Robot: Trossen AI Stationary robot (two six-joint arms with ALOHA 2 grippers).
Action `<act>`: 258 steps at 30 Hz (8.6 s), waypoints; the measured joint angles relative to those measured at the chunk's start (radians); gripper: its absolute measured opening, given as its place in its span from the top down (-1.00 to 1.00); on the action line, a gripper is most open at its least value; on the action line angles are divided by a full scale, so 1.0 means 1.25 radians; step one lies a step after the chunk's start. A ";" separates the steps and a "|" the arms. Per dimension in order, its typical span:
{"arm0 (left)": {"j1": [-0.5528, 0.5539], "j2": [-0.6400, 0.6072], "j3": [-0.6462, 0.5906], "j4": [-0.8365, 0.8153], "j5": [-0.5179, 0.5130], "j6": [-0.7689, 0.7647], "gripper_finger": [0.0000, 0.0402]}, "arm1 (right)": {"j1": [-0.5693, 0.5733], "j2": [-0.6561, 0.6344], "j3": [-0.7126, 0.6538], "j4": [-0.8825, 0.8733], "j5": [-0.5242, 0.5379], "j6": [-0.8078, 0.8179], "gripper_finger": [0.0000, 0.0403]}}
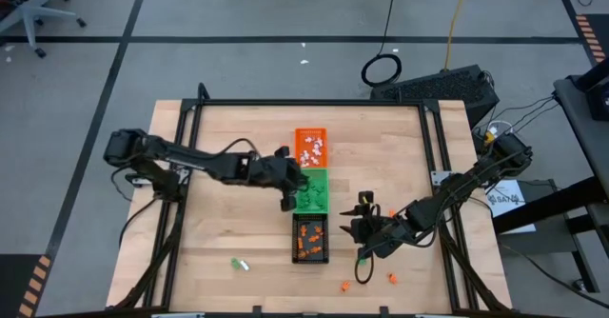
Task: Sort Halloween decoration
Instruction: Put the green skeleton toy into the green bin, then put the orange skeleton toy into the black bin
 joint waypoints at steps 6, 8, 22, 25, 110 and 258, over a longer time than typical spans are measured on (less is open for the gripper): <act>0.047 0.070 0.001 0.010 0.059 -0.025 0.88 | 0.000 0.000 0.000 -0.007 0.000 0.013 0.21; 0.049 0.094 0.000 0.008 0.063 -0.026 0.88 | 0.000 0.000 0.000 -0.007 0.000 0.015 0.21; 0.048 0.152 0.000 0.027 0.032 -0.026 0.32 | -0.011 0.000 -0.050 -0.011 0.040 0.086 0.21; 0.046 0.148 0.000 0.045 0.037 -0.040 0.13 | -0.011 0.000 -0.052 -0.037 0.040 0.118 0.21; -0.258 -0.026 -0.003 0.000 -0.198 -0.110 0.01 | 0.041 0.038 -0.063 -0.516 -0.139 0.900 0.93; -0.387 -0.026 -0.003 -0.117 -0.290 -0.278 0.01 | 0.053 -0.071 0.048 -0.125 -0.254 0.339 0.33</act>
